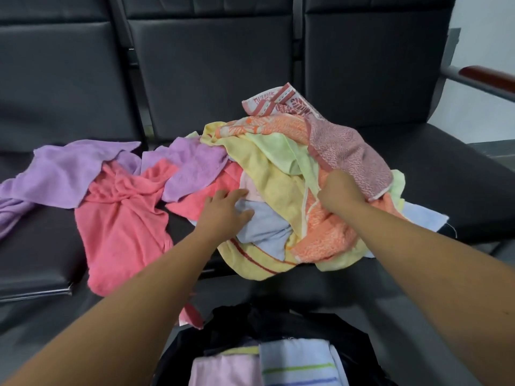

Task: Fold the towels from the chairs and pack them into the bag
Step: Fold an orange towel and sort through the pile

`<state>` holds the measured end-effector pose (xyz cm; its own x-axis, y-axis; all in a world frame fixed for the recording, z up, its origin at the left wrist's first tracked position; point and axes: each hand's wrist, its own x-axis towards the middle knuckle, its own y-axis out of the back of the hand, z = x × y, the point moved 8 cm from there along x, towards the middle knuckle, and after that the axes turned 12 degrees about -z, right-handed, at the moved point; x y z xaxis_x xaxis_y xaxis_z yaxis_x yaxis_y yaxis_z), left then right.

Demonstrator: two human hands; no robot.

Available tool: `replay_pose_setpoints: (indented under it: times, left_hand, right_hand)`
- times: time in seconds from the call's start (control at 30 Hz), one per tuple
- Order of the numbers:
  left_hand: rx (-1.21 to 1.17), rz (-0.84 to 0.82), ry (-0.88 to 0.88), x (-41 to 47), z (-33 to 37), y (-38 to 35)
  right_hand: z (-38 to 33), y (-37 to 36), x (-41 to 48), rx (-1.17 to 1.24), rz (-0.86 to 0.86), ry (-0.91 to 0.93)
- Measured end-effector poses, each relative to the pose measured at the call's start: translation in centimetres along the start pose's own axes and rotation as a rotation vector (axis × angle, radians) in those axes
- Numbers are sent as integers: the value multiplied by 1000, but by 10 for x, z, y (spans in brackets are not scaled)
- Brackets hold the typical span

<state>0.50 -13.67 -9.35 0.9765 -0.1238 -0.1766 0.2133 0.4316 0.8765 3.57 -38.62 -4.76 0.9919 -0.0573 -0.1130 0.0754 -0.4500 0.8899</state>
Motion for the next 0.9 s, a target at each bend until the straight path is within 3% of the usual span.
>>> replay_pose_setpoints:
  times: [0.13, 0.3, 0.43, 0.5, 0.6, 0.8, 0.9]
  left_hand:
    - [-94, -48, 27, -6, 5, 3]
    - [-445, 206, -63, -36, 31, 41]
    - [-1282, -202, -56, -56, 71, 32]
    - [-1457, -266, -131, -67, 90, 42]
    - [-1343, -189, -199, -88, 106, 68]
    - [-1355, -13, -300, -138, 116, 122]
    - [-1159, 0, -340, -173, 124, 150]
  right_hand:
    - [-17, 14, -19, 132, 49, 164]
    - [-57, 45, -71, 462, -53, 403]
    - [-78, 67, -116, 713, -224, 508]
    - [-88, 75, -138, 741, -304, 546]
    - [-98, 84, -166, 687, -350, 573]
    - [-94, 104, -200, 764, -353, 492]
    - [-104, 133, -210, 629, -156, 573]
